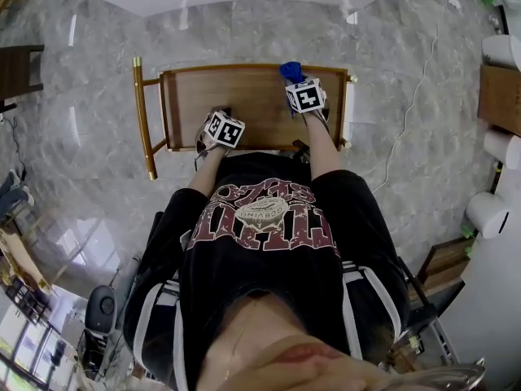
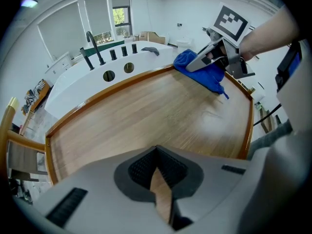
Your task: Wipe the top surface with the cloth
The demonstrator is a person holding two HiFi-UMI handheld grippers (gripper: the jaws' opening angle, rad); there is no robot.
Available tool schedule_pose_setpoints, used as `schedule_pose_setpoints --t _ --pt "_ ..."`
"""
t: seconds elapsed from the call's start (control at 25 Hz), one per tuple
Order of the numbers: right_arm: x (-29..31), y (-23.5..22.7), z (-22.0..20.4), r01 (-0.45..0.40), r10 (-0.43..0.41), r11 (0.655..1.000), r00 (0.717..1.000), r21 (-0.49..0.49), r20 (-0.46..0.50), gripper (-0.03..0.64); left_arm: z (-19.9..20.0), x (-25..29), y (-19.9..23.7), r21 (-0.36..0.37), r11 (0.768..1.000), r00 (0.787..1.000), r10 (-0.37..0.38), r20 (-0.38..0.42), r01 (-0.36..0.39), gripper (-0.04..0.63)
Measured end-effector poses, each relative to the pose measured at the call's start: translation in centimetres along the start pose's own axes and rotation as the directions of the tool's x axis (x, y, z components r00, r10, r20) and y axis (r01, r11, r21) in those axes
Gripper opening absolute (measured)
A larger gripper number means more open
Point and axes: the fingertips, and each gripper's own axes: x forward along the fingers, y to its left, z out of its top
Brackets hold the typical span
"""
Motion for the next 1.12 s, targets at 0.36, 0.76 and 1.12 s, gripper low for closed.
schedule_pose_setpoints --t 0.36,0.76,1.12 --pt "-1.9 -3.0 -1.5 0.031 -0.032 0.998 0.999 0.053 0.024 0.064 0.1 -0.3 -0.9 -0.004 1.000 1.000 0.001 -0.004 -0.001 0.049" --pt "-3.1 -6.6 -3.0 0.078 -0.082 0.991 0.996 0.105 0.036 0.064 -0.1 0.2 -0.6 0.000 1.000 1.000 0.007 -0.016 -0.007 0.049" --pt "-4.3 -9.2 -3.8 0.130 -0.135 0.984 0.990 0.123 0.032 0.064 0.2 -0.1 -0.1 0.005 1.000 1.000 0.016 -0.019 -0.016 0.049"
